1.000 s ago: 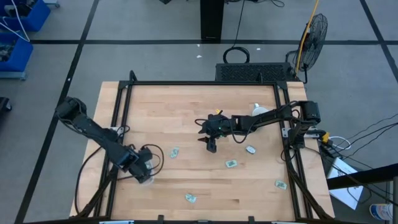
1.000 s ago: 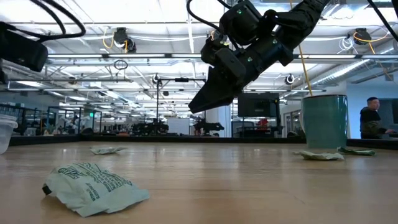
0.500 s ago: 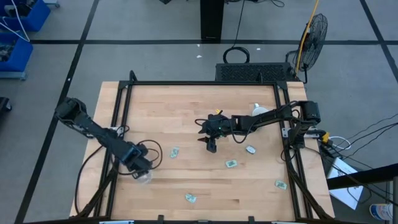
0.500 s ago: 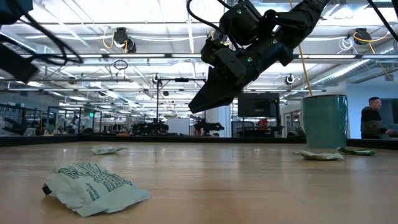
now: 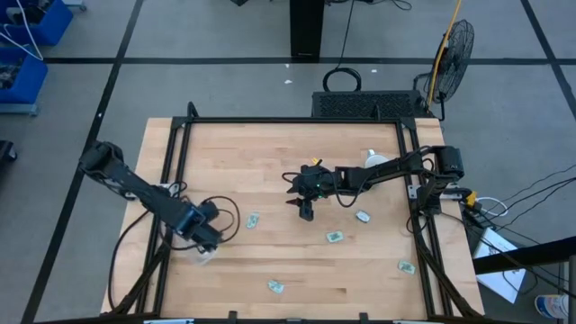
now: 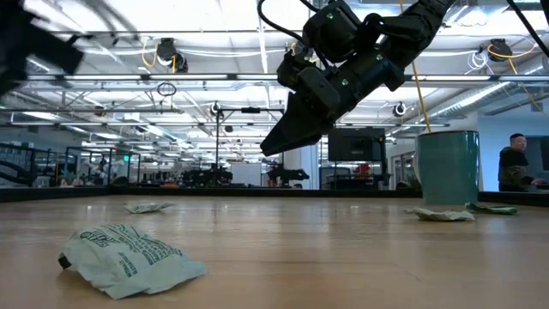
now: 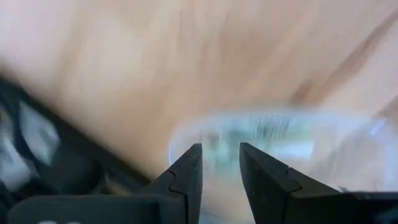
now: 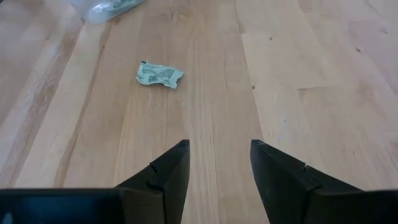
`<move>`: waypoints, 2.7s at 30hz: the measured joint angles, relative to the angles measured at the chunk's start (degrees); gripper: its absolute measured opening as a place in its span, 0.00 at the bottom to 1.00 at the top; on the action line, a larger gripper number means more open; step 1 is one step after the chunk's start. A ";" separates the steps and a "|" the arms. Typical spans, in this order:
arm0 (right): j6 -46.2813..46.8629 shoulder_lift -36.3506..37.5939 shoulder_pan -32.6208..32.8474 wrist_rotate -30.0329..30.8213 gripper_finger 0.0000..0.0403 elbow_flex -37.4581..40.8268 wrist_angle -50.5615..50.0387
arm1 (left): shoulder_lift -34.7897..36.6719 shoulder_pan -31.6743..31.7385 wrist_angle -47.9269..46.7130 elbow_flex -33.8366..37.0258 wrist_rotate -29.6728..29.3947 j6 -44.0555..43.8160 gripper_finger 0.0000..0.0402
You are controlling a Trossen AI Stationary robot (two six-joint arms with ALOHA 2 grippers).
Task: Pick and place Stevia / Truvia into bins
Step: Put the stevia packet into the transparent container
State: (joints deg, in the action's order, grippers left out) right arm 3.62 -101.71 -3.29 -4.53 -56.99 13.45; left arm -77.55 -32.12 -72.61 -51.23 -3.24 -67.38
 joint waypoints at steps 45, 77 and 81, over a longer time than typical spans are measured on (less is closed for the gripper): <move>0.00 0.00 0.00 -0.03 0.40 0.02 -0.02 | -11.84 16.13 67.14 15.35 -16.89 38.63 0.02; 17.91 -8.92 0.76 -4.53 0.36 0.02 25.86 | -3.83 20.96 89.79 15.16 -25.30 58.76 0.01; 17.59 -8.92 0.76 -4.52 0.30 0.02 27.58 | -3.83 21.18 89.08 15.16 -25.30 58.23 0.03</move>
State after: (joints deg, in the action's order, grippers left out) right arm 21.20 -110.63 -2.52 -9.04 -56.97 41.03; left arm -81.38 -10.94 16.47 -36.07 -28.53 -9.15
